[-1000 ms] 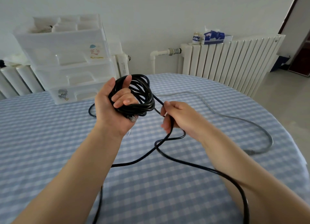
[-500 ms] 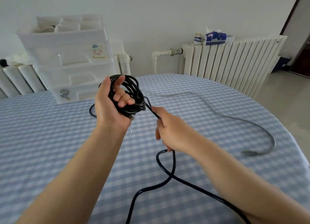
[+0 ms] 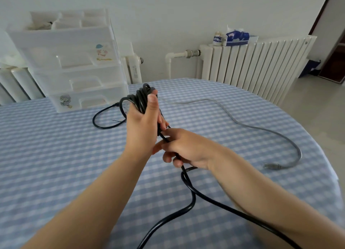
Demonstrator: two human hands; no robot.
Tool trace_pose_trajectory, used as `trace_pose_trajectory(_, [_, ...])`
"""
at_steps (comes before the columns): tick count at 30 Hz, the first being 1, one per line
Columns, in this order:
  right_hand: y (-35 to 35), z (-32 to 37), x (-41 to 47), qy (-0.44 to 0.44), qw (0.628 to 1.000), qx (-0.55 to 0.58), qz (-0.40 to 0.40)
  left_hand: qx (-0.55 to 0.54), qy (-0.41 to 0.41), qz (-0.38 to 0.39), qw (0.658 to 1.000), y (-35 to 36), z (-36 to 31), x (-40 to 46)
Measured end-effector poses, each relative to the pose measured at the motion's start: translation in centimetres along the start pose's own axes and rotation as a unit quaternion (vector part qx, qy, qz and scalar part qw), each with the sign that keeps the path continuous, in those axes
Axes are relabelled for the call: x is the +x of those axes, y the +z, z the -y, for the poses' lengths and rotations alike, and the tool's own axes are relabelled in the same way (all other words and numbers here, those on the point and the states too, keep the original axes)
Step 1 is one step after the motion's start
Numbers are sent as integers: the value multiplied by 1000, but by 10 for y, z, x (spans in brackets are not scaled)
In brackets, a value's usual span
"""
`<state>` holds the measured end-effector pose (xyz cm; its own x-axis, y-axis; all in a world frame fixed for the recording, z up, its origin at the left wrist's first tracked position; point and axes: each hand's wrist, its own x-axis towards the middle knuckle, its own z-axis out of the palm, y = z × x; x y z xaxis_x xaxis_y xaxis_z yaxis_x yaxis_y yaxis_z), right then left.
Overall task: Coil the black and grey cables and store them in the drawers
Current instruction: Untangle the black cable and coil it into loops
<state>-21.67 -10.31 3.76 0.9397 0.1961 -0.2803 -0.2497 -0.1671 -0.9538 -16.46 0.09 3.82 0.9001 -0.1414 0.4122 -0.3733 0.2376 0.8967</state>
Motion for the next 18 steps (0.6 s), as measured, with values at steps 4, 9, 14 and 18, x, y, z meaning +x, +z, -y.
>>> trace_pose_trajectory(4, [-5, 3, -5, 9, 995, 73, 74, 176, 75, 11, 981, -6, 5, 1])
trace_pose_trajectory(9, [-3, 4, -9, 9, 998, -27, 48, 369, 92, 44, 924, -24, 12, 12])
trace_pose_trajectory(14, [-3, 4, -9, -31, 971, -237, -10, 473, 113, 97, 869, -26, 16, 18])
trace_pose_trajectory(18, [-6, 3, -10, -106, 926, -353, -85, 423, 34, 161, 891, -32, 16, 22])
